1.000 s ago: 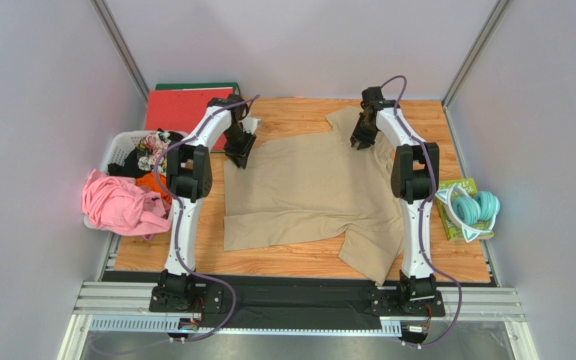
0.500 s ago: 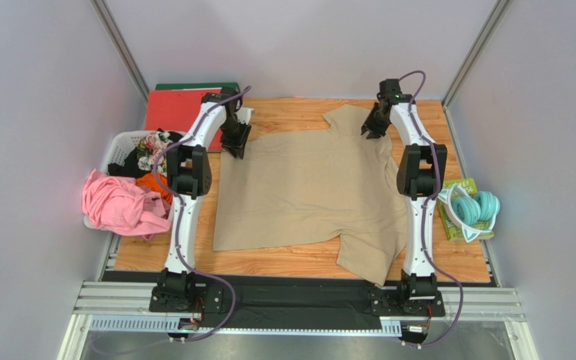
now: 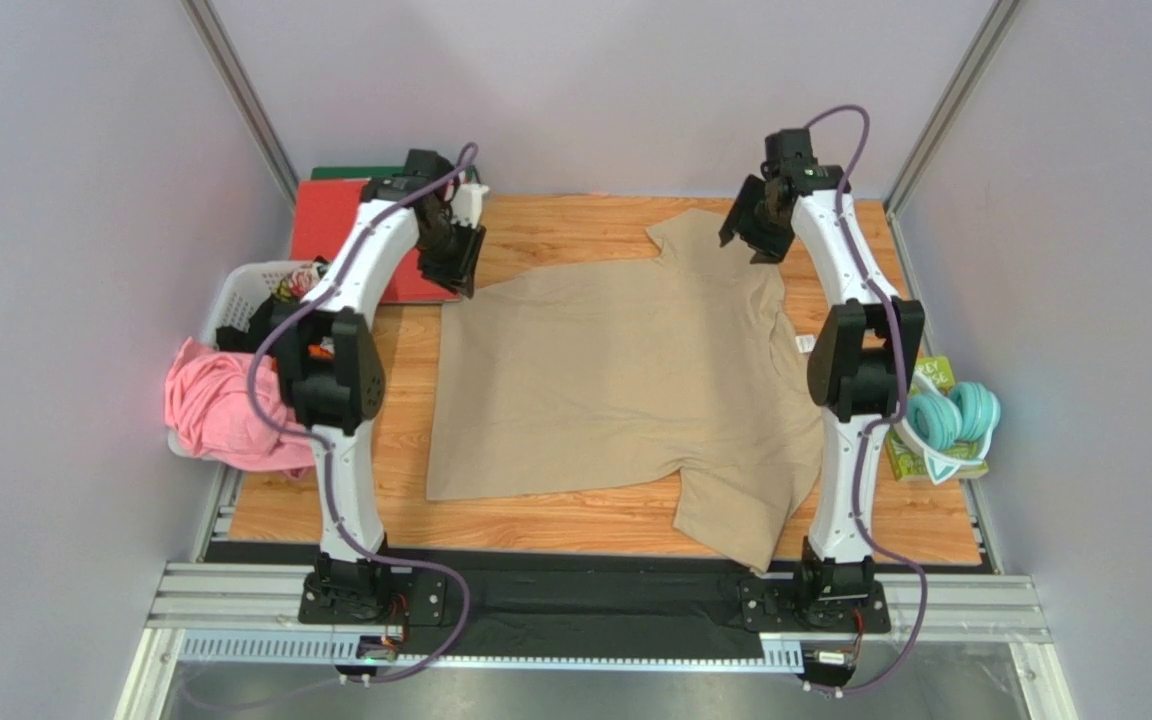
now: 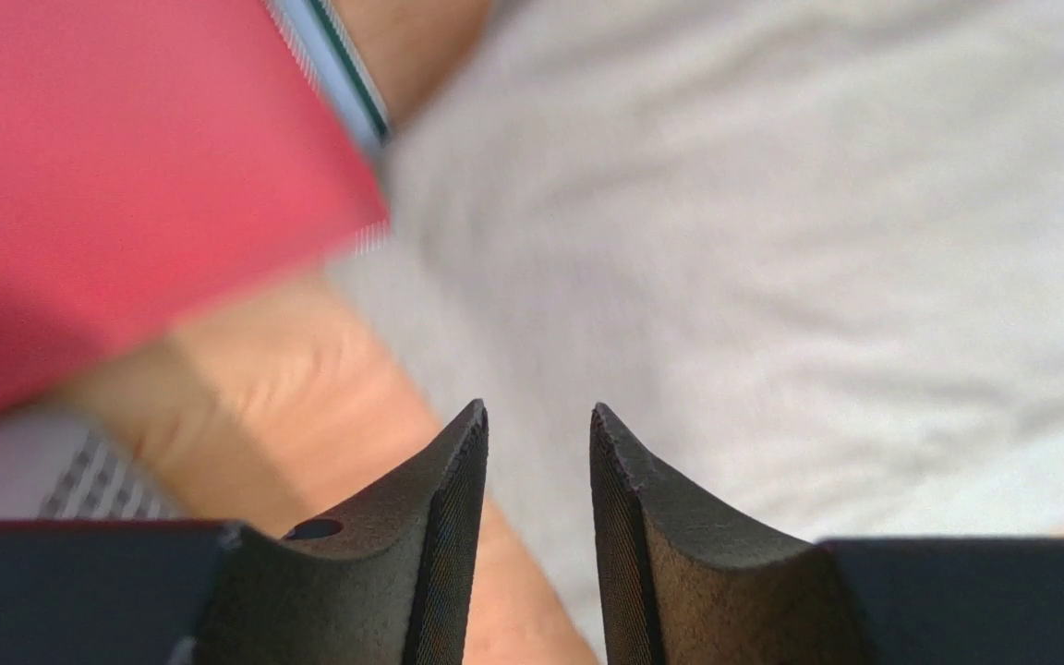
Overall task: Fold and stack the t-shirts
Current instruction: Flatten the tshirt out
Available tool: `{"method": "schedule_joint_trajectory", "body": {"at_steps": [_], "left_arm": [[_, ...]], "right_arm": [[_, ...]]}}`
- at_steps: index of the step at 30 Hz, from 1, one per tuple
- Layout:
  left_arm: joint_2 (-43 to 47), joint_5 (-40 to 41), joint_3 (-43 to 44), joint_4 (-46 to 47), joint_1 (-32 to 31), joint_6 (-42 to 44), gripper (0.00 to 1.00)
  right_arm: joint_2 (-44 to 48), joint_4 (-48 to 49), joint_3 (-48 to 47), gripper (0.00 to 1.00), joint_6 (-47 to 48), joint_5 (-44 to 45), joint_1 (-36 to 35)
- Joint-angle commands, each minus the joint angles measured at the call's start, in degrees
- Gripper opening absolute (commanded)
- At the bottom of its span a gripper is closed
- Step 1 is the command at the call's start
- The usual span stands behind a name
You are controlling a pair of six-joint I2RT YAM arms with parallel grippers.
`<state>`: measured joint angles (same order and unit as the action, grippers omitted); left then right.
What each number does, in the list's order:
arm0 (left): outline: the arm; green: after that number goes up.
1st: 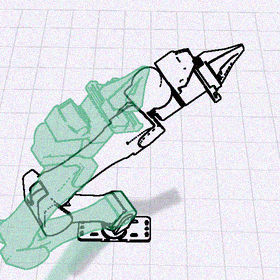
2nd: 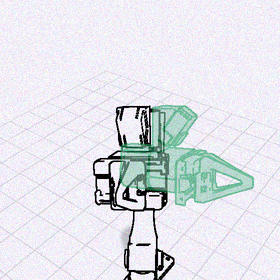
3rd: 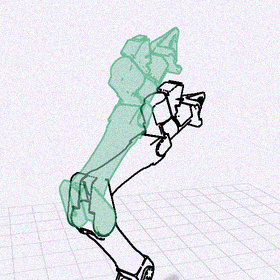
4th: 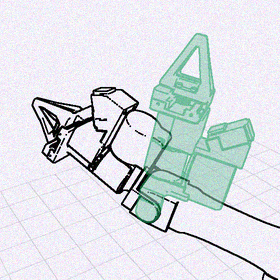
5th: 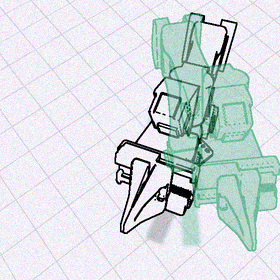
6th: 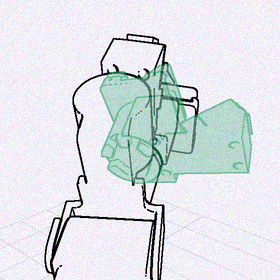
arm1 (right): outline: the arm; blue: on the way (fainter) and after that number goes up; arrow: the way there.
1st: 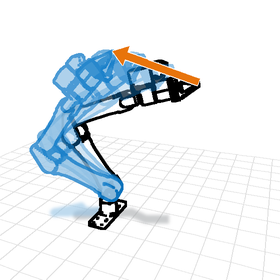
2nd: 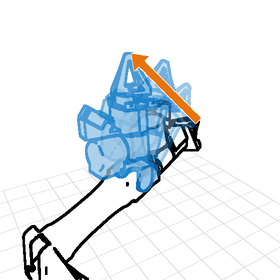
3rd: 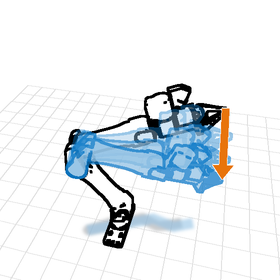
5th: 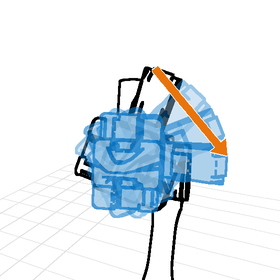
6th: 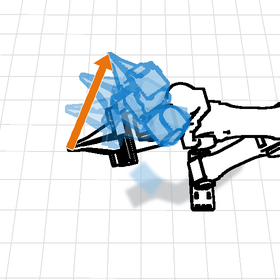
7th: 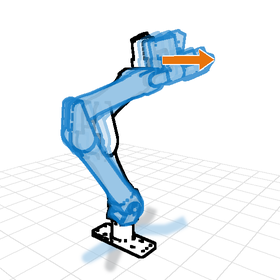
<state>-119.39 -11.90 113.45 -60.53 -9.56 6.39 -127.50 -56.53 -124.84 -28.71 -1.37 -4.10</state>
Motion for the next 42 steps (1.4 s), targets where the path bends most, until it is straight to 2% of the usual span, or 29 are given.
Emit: {"method": "schedule_joint_trajectory", "body": {"at_steps": [1, 2, 3, 4, 7, 9, 10, 13, 17, 22, 30, 36, 42], "left_arm": [[24.10, -0.41, -11.67, 6.47, 0.33, 3.61, 0.41], [27.86, -0.49, -14.89, 7.61, 0.33, 4.06, 0.42], [31.55, -0.93, -18.23, 8.23, 0.33, 5.20, 0.42], [38.03, -1.19, -24.27, 8.67, 0.33, 5.64, 0.42], [48.07, -2.34, -35.35, 8.68, 0.33, 7.75, 0.44], [51.53, -1.20, -40.56, 8.76, 0.33, 8.72, 0.44], [53.89, -0.76, -45.29, 8.77, 0.33, 9.42, 0.44], [57.41, 0.38, -54.28, 11.12, 0.33, 10.74, 0.44], [58.57, 0.22, -61.06, 12.80, 0.33, 10.84, 0.44], [57.26, 0.91, -63.44, 13.86, 0.33, 11.27, 0.43], [53.22, 0.91, -63.79, 16.32, 0.16, 14.43, 0.43], [46.45, 2.49, -64.40, 16.76, -0.80, 16.89, 0.43], [41.26, 3.99, -67.39, 17.20, -1.69, 19.36, 0.42]], "right_arm": [[20.48, 0.46, 9.03, 0.62, 2.17, 6.71, -4.84], [27.33, 0.72, 12.56, 0.62, 2.17, 8.47, -5.65], [30.27, 0.81, 18.95, 0.61, 2.17, 9.70, -6.79], [33.86, 0.64, 22.76, 0.61, 2.25, 11.19, -9.93], [46.09, -0.33, 38.40, 0.61, -0.90, 15.60, -17.42], [53.89, -0.77, 46.48, 0.61, -6.42, 17.26, -22.67], [56.03, -1.29, 53.22, 0.60, -8.80, 17.97, -24.36], [63.41, -3.84, 64.76, 0.59, -17.41, 19.82, -29.20], [69.48, -8.49, 73.83, 0.60, -27.96, 19.56, -34.56], [72.13, -14.30, 80.71, 0.60, -42.98, 20.44, -44.93], [72.83, -23.09, 85.45, 0.61, -58.99, 19.30, -58.99], [72.75, -22.22, 90.03, 0.61, -63.13, 15.61, -62.87], [72.31, -22.92, 91.00, 0.61, -63.93, 15.51, -63.49]]}}
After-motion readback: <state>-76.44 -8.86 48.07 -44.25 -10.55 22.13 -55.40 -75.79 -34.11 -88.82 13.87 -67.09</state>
